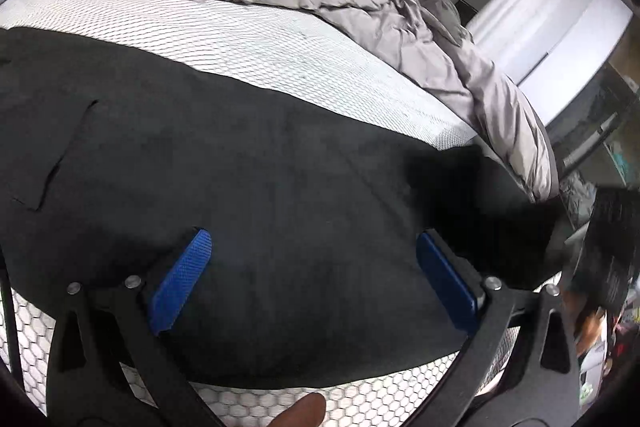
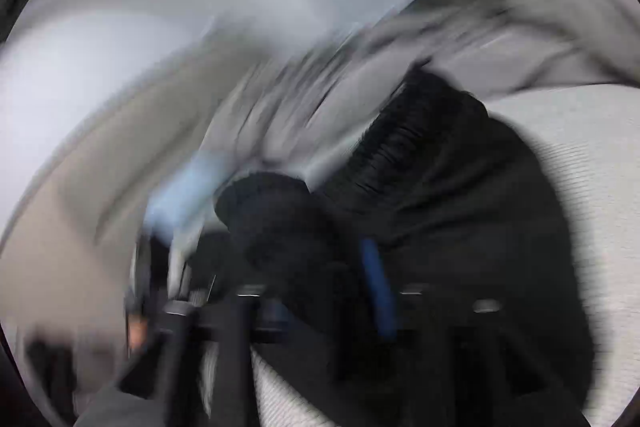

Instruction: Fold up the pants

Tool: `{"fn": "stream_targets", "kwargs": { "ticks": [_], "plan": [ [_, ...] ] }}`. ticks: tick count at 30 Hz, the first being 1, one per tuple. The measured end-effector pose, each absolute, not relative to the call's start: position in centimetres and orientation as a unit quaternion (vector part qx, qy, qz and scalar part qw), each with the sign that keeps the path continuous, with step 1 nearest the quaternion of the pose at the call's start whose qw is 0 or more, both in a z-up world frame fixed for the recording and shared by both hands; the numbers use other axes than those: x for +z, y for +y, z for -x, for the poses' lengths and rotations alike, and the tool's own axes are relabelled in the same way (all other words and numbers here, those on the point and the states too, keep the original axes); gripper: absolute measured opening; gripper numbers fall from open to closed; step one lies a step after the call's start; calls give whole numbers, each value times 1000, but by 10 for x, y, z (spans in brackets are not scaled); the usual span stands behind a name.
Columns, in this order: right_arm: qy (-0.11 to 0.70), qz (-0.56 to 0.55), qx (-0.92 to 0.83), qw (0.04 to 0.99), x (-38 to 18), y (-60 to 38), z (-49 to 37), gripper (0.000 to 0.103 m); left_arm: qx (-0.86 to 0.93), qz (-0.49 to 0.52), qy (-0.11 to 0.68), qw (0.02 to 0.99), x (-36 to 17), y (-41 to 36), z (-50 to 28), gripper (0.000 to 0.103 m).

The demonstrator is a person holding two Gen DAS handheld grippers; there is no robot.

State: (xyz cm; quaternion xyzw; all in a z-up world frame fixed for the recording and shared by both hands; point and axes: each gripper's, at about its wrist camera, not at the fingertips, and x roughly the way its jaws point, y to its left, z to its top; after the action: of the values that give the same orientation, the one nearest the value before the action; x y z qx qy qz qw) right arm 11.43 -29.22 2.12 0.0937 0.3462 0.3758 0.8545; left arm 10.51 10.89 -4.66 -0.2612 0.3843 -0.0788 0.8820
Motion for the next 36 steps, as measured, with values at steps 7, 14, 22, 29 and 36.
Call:
{"fn": "stream_targets", "kwargs": {
  "ticks": [7,14,22,29,36],
  "plan": [
    [382,15,427,820,9,-249,-75,49,-82,265,382,882,-47,111,-107,102],
    [377,7,232,897,7,-328,-89,52,-161,228,411,868,-47,58,-121,95],
    [388,18,216,896,-7,-376,-47,56,-198,202,427,859,-52,14,-127,95],
    [463,42,195,864,-42,-378,-65,48,-208,195,431,856,-54,-2,-129,89],
    [383,-48,223,895,2,-397,-56,52,-265,254,477,799,-65,-8,-174,83]
  ]
}}
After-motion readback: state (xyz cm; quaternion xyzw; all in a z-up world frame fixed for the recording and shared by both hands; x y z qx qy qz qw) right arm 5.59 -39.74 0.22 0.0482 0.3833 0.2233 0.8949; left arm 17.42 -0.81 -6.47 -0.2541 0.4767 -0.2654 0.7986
